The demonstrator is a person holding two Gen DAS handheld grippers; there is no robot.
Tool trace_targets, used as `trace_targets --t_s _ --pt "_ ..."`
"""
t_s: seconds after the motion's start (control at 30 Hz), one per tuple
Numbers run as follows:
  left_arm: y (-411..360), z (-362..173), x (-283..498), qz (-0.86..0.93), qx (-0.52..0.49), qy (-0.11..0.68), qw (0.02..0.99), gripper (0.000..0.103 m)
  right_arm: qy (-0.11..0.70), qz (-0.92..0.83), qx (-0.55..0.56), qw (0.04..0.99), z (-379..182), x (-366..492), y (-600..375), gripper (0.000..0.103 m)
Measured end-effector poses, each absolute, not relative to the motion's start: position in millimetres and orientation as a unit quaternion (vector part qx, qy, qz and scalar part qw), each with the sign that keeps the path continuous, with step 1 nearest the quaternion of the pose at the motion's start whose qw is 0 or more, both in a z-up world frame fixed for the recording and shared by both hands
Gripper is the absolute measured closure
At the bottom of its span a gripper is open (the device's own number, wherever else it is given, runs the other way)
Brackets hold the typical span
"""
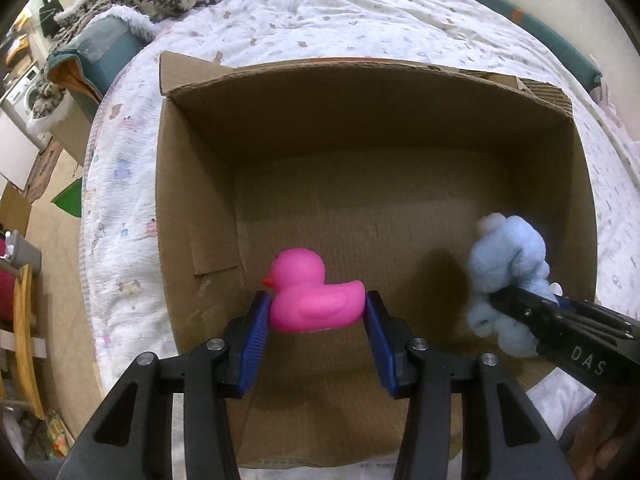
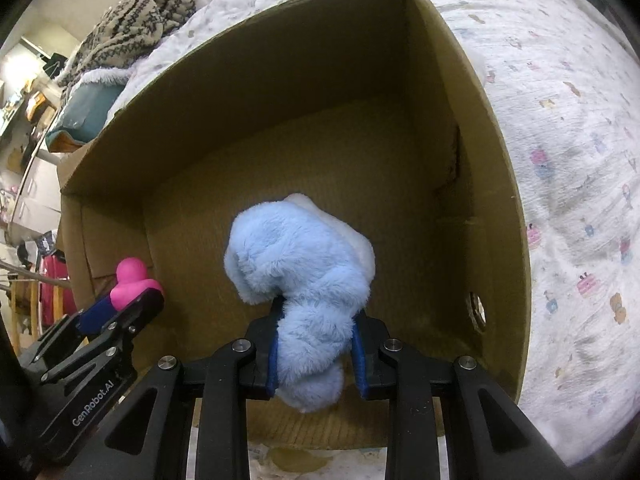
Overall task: Organize soft objects
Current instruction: 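Carry the duck and blue scrunchie into the box and open both tools, then lift both open tools up out of the box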
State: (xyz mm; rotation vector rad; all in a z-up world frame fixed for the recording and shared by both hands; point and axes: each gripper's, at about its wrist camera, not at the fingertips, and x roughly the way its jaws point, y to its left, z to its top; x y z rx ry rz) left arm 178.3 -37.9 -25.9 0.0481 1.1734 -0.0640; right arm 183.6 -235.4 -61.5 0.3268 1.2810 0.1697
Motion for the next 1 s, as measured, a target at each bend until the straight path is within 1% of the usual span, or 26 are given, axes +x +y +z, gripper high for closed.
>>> trace_targets --t_s 0.47,0.57,0.6,0.67,0.7,0.73,0.87,0.9,0.93,1.0 --pt "-45.1 -26.0 179.2 -0.032 0.032 0.556 0.83 0.059 0.587 0.077 0.148 0.792 -53.9 181.7 -236.6 0.073" --pt "-43.5 -28.5 180.3 -0.034 0.028 0.564 0.825 0.059 0.586 0.079 0.156 0.791 -52.9 181.2 -239.5 0.07" --pt "-44.5 -28.3 180.6 -0.033 0.029 0.565 0.824 0.059 0.586 0.079 0.159 0.79 -52.7 181.2 -240.0 0.068" --pt "-43.6 -26.7 180.3 -0.033 0.027 0.565 0.824 0.056 0.584 0.08 0.168 0.79 -51.0 181.7 -241.8 0.06" --pt "-43.6 -25.0 179.1 -0.033 0.026 0.564 0.825 0.048 0.581 0.081 0.171 0.791 -49.2 182.4 -241.9 0.055" --pt "-43.2 -23.5 178.5 -0.032 0.026 0.561 0.827 0.043 0.578 0.082 0.172 0.793 -47.7 182.3 -242.0 0.055" --pt "-43.5 -20.9 176.2 -0.025 0.037 0.556 0.83 0.041 0.565 0.082 0.168 0.804 -38.9 180.1 -242.8 0.055" --pt "-42.8 -20.9 176.0 -0.025 0.035 0.557 0.83 0.041 0.561 0.083 0.172 0.806 -36.6 179.5 -244.3 0.051" --pt "-41.5 -20.5 175.7 -0.026 0.03 0.558 0.829 0.041 0.558 0.083 0.174 0.807 -34.8 179.0 -245.9 0.043" --pt "-39.7 -18.8 174.6 -0.024 0.024 0.558 0.829 0.041 0.549 0.079 0.18 0.812 -30.5 178.3 -248.3 0.037"
